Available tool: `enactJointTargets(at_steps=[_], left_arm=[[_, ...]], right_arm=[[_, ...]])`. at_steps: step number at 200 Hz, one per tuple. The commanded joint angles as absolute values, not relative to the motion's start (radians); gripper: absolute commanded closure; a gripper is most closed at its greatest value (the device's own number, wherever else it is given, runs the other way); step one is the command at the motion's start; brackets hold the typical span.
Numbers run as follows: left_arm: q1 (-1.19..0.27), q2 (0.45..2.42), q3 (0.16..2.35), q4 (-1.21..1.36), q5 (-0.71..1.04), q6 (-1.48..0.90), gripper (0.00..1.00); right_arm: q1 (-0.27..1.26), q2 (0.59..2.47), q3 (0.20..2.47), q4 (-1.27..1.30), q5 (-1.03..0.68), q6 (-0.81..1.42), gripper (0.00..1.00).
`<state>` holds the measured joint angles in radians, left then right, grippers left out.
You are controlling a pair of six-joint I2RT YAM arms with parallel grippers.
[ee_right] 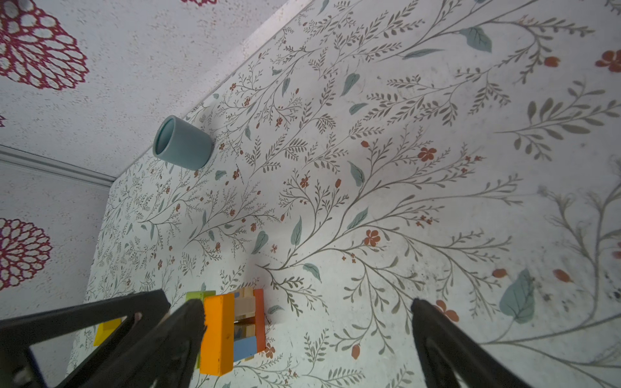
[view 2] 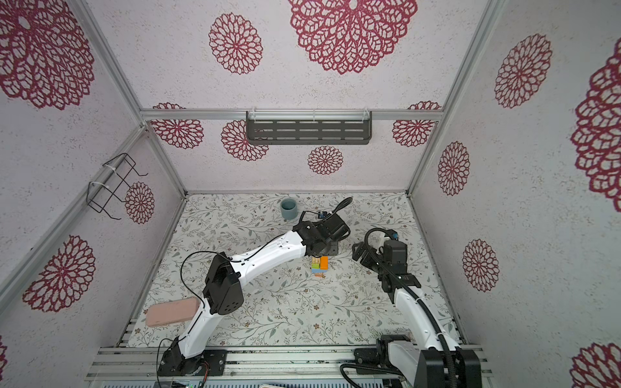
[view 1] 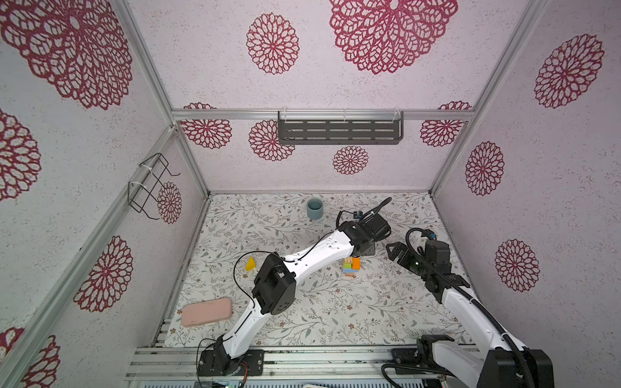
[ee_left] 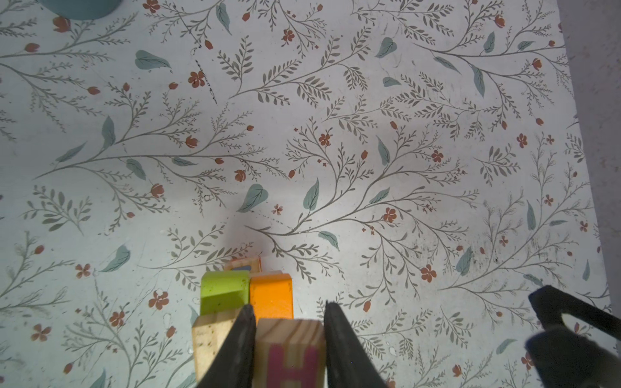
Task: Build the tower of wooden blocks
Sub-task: 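Lower the pink-H cube with the left gripper beside the plain cube on the stack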
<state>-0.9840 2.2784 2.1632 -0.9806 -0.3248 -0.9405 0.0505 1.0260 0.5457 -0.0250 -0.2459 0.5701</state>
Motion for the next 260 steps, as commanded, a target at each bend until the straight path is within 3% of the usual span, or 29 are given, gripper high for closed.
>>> enactJointTargets(at_steps=[1,260], left_arm=[[-0.983,2.285,2.140,-0.984,-0.348,-0.972,0.73],[-0.988,2.324,2.131,-0.948,-0.319,-0.980,0.73]], right_arm=[[0.046,1.008,0.540,0.004,-0.271,0.580,0.01],[0.046,1.011,0.530,0.023,-0.296,0.580,0.01]])
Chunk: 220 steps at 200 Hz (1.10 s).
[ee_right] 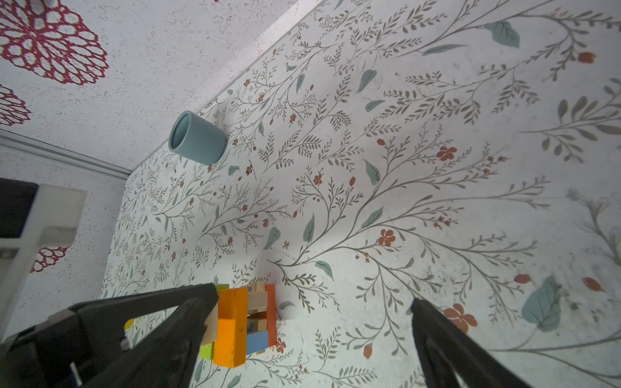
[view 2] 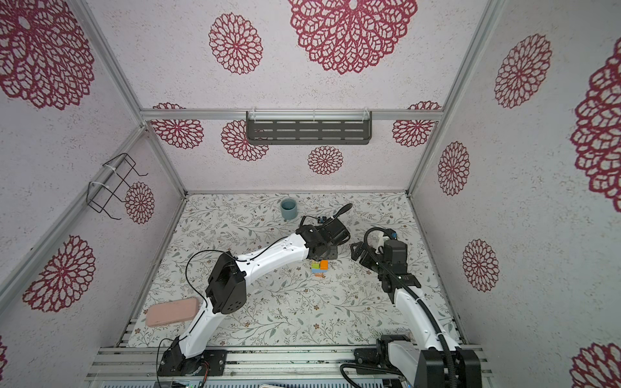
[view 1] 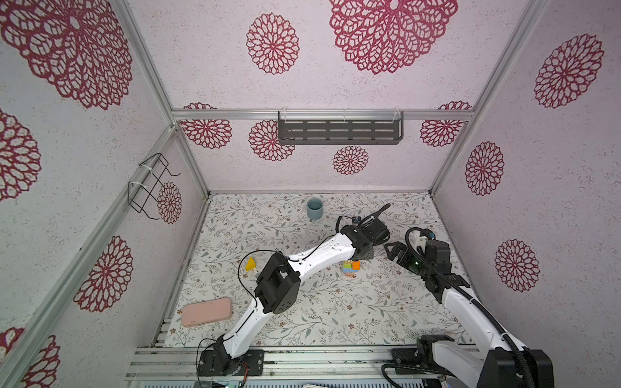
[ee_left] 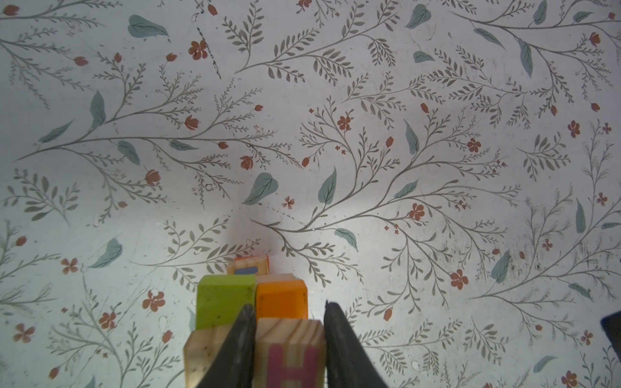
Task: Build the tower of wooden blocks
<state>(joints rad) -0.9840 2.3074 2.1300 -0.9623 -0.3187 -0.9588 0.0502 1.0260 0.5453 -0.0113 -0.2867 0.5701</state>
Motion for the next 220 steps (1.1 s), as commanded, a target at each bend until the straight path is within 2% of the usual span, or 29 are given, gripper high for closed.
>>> enactJointTargets(at_steps=[1,23,60,170,220], left_arm=[[-0.988,2.324,2.131,-0.948,-0.319,-0.980,0.73],[-0.988,2.323,2.131,-0.947,-0.321,-0.981,0.70],[-0.988,2.321,2.132,-0.947,-0.326,-0.977,0.52],[-0.972,2.189,2.145,-0.964,-0.422,-0.928,0.46],[-0.938,2.017,1.986,-0.911,-0.443,-0.896,0.39]], right_arm=[[0.046,1.010,0.530,0.023,-0.296,0.580,0.01],[0.046,1.009,0.529,0.023,-0.296,0.579,0.01],[0.046,1.012,0.528,0.026,-0.299,0.580,0.01],[0.046,1.055,0.572,-0.029,-0.297,0.528,0.01],[0.070,1.169,0.618,-0.062,-0.272,0.480,0.01]])
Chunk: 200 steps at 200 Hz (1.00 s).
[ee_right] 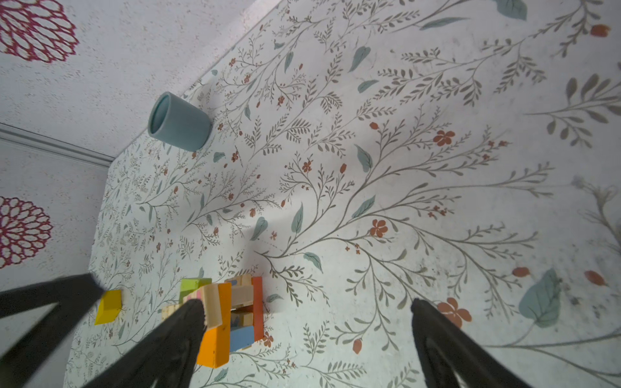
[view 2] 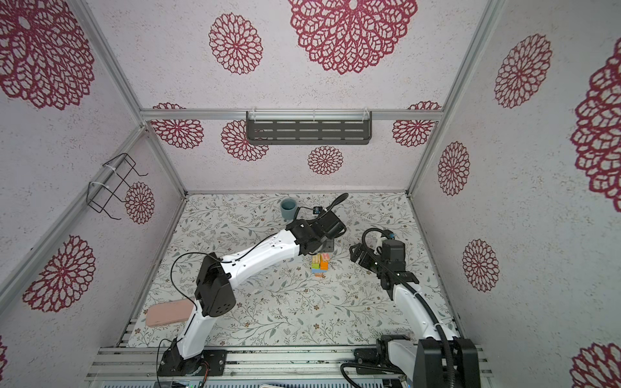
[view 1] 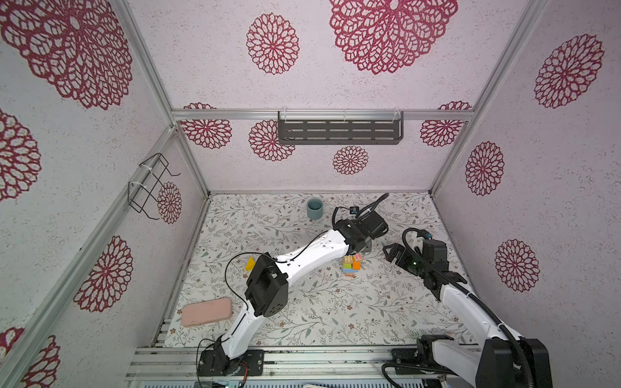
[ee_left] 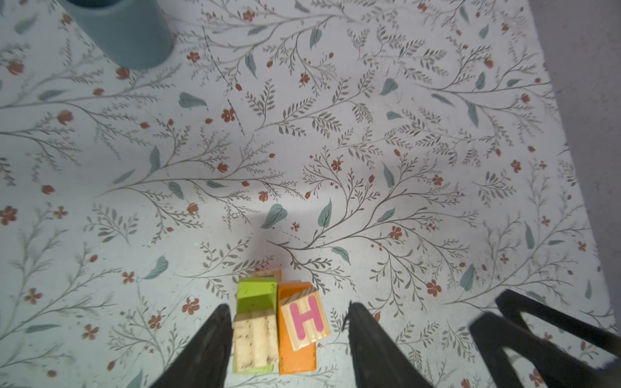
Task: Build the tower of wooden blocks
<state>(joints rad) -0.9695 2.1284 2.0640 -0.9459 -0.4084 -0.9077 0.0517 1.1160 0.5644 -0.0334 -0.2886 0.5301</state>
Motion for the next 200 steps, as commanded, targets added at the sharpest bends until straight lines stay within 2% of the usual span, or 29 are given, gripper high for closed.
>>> enactJointTargets(at_steps=[1,32,52,82,129,200], left_arm=[[-0.937,2.013,1.979,-0.909,-0.443,-0.896,0.39],[-0.897,1.866,1.760,-0.803,-0.427,-0.891,0.41],[-0.866,1.818,1.624,-0.743,-0.393,-0.897,0.46],[-0.842,1.800,1.491,-0.666,-0.350,-0.897,0.59],[-0.841,1.861,1.417,-0.567,-0.286,-0.902,0.74],[-0.853,1.927,1.401,-0.480,-0.212,-0.914,0.77]], right_arm=[[0.073,1.173,0.620,-0.063,-0.272,0.479,0.02],[0.154,1.265,0.689,-0.121,-0.203,0.431,0.02],[0.179,1.307,0.718,-0.142,-0.191,0.422,0.01],[0.211,1.358,0.763,-0.176,-0.158,0.402,0.01],[0.248,1.431,0.814,-0.215,-0.089,0.383,0.01],[0.290,1.481,0.846,-0.236,-0.090,0.352,0.01]])
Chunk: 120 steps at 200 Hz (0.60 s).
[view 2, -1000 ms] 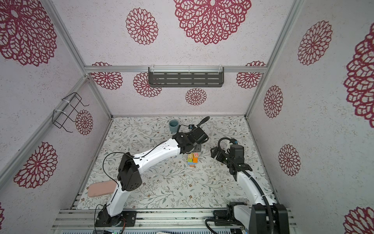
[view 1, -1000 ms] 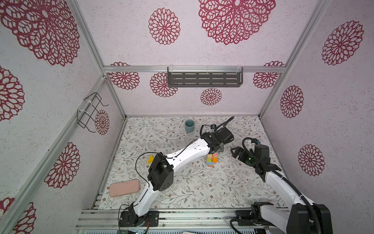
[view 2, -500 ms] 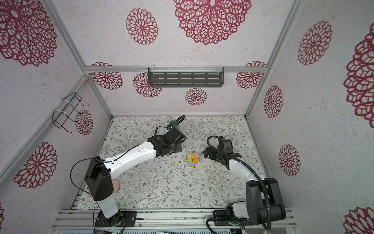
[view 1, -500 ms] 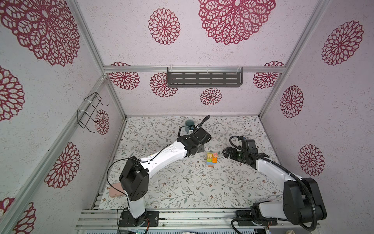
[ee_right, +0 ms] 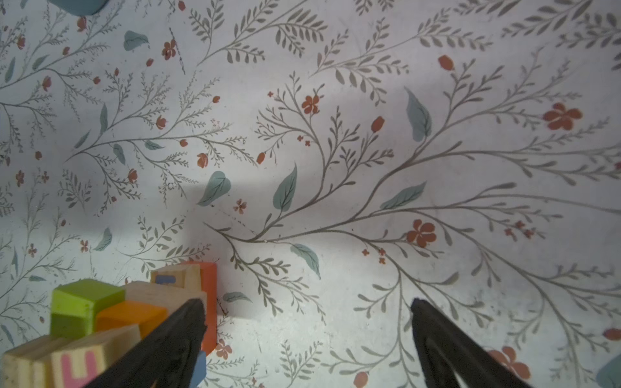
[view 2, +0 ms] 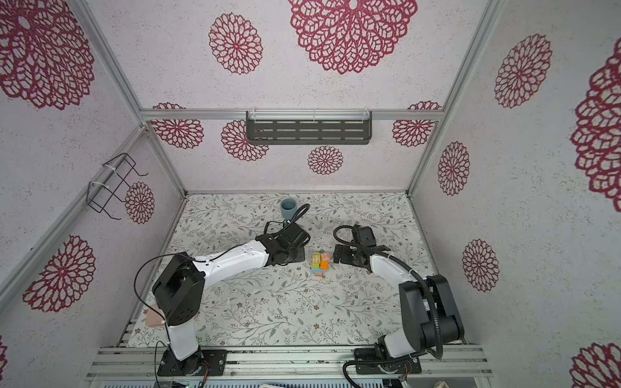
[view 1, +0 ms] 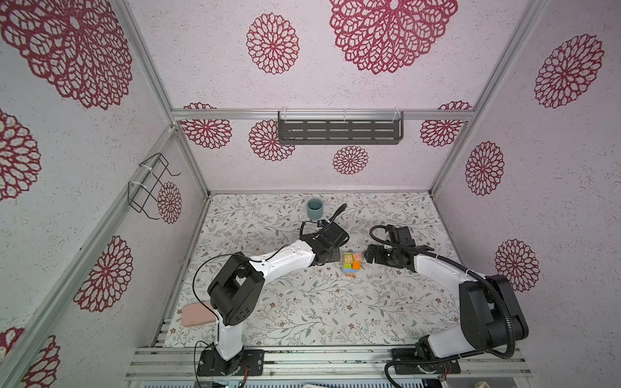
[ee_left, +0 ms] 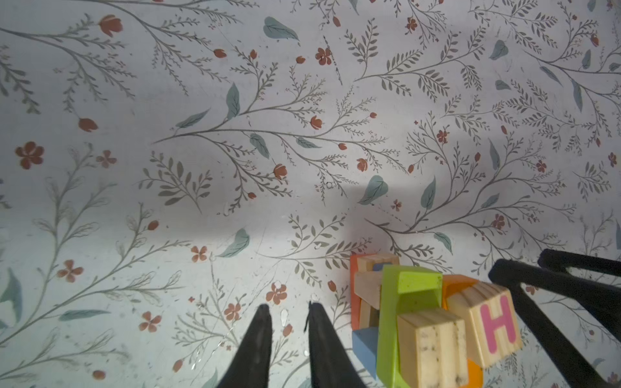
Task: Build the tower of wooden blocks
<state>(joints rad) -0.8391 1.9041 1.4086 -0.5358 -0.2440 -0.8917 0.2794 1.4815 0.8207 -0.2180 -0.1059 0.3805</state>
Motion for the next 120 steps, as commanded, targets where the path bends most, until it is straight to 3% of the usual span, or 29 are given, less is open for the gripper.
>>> enactJointTargets(at_steps=[1,120], left_arm=[[-0.854,1.928,1.401,-0.478,-0.211,-0.914,0.77],[-0.888,2.012,1.451,-0.464,-0.196,-0.922,0.77]], right_arm=[[0.291,1.482,0.846,-0.236,-0.089,0.353,0.01],[0.350,1.497,0.874,-0.269,-0.068,0.336,0.01]])
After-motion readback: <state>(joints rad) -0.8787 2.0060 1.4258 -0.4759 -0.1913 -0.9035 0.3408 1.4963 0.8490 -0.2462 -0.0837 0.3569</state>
